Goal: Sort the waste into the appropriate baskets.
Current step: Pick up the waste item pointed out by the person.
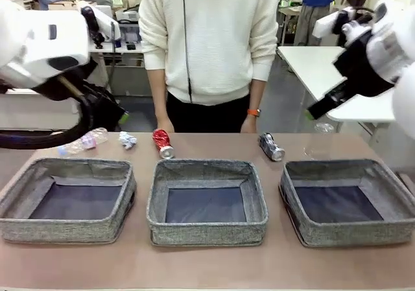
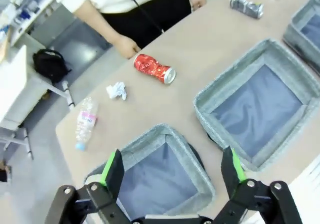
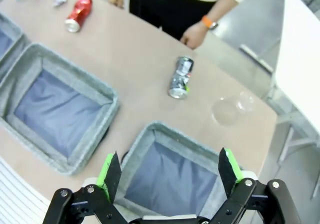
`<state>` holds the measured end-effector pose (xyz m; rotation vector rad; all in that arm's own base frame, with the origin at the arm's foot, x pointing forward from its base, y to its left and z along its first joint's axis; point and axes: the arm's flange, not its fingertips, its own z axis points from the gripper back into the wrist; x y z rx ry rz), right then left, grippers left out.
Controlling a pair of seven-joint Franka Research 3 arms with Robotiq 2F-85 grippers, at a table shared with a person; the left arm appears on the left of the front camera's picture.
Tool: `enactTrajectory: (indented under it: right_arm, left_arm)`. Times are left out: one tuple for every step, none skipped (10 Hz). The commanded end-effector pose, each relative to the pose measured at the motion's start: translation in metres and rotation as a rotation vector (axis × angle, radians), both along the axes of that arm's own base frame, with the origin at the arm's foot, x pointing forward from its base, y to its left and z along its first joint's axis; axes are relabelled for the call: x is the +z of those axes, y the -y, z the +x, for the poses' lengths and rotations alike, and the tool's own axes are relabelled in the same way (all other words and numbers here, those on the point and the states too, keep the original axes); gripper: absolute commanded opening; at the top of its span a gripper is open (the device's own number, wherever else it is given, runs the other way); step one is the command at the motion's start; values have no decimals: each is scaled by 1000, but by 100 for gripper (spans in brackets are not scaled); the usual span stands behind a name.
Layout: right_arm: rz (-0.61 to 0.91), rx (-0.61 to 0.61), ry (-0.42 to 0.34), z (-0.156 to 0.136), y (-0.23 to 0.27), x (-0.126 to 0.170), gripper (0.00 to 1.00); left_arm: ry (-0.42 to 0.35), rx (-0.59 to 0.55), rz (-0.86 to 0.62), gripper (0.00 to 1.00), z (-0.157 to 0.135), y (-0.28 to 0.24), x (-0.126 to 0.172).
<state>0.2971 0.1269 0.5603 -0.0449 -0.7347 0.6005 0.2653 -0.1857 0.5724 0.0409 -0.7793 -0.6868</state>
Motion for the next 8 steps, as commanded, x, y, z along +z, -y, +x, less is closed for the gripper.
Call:
enactTrajectory:
  right_arm:
    - [2,6,-2,1,-1,-1,100]
    - [111,68,-99,14,7,-13,100]
    - [255,120,-159,8,30,-20,100]
    - [429,151,-240,1,63,-32,100]
    - [597,203,-225,-17,100,-41,100]
    - [687,211,-212,-37,140,-46,100]
    - [808,208,-225,-53,183,-57,100]
    - [917,175,-239,-62,224,-74,100]
  left_arm:
    - [-3,-12,-7,100,0,2,-1]
    - [-180,-86,-108,100,22,-8,-16]
    - [-262,-159,-294,100,23,-42,-17]
    - [-329,-210,-509,100,20,-91,-18]
    - [-313,-233,-745,100,9,-151,-16]
    - [-250,-191,-870,100,-7,-200,-14]
    - [-214,-147,-975,100,-26,-243,-19]
    - [-195,-118,-1086,100,-42,-278,-35]
